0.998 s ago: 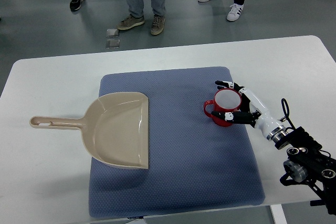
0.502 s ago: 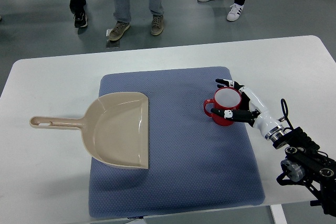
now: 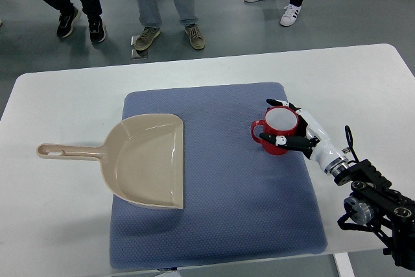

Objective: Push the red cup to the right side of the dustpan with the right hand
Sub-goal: 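Push the red mug with the right hand toward the dustpan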

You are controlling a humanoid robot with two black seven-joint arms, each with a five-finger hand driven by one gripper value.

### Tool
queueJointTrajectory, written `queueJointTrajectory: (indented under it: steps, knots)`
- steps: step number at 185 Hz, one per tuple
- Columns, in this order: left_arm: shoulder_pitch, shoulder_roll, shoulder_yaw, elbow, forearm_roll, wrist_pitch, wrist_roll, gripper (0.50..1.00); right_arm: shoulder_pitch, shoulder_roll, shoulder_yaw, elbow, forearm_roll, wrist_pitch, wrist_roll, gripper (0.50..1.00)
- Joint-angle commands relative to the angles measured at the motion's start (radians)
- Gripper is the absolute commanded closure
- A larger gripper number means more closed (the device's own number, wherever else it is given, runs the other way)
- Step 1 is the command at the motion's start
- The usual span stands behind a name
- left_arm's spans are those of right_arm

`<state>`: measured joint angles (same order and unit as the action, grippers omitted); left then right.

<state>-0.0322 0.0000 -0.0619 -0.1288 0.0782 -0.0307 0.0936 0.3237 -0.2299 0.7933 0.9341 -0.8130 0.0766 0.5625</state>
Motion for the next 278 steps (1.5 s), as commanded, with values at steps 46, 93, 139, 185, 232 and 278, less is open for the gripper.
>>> queueJointTrajectory:
  steps: [46,93,139,185,232,278]
  knots:
    - [0.000,0.000,0.001,0.000,0.000,0.000,0.000,0.500,0.005,0.023,0.000,0.003,0.009,-0.003,-0.006,0.572]
    - [0.000,0.000,0.001,0.000,0.000,0.000,0.000,0.500,0.012,0.053,-0.005,0.006,0.023,-0.006,-0.006,0.572]
    - [0.000,0.000,-0.001,0.000,0.000,0.000,0.000,0.500,0.011,0.073,-0.012,0.006,0.023,-0.011,-0.006,0.572]
    - [0.000,0.000,-0.001,0.000,0.000,0.000,0.000,0.500,0.009,0.098,-0.019,0.011,0.021,-0.009,-0.006,0.572]
    - [0.000,0.000,0.001,0.000,0.000,0.000,0.000,0.500,0.012,0.116,-0.020,0.014,0.015,-0.001,-0.018,0.572]
    - [0.000,0.000,-0.001,0.000,0.000,0.000,0.000,0.500,0.015,0.124,-0.020,0.014,0.015,-0.003,-0.019,0.572]
